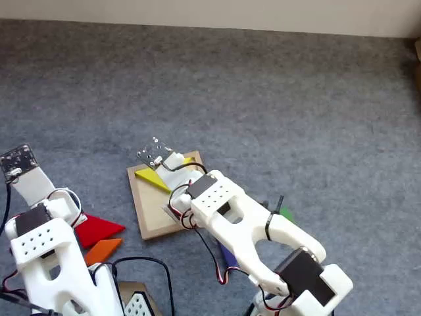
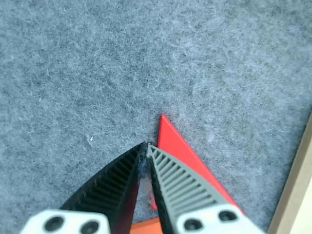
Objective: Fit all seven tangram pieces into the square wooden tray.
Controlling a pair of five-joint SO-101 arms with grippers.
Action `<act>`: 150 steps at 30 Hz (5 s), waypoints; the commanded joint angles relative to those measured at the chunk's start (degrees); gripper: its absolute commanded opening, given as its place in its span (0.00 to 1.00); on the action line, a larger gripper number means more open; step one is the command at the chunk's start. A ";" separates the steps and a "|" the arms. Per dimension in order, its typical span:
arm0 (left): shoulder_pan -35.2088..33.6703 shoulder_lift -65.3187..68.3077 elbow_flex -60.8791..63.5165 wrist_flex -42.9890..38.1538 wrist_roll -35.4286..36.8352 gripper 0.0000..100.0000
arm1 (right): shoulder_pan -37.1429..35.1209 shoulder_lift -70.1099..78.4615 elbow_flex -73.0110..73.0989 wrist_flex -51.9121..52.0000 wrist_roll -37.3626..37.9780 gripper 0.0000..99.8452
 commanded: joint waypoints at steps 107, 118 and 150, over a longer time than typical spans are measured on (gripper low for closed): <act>-0.22 -1.19 -1.19 -0.88 -0.09 0.01 | -1.71 -15.08 21.93 -36.53 -37.01 0.03; -0.22 -1.01 -1.19 -0.88 -0.09 0.01 | -1.45 -3.38 17.89 -31.96 -33.49 0.03; -0.22 -0.84 -1.19 -0.88 -0.09 0.01 | -4.09 -9.98 17.71 -22.37 -37.80 0.03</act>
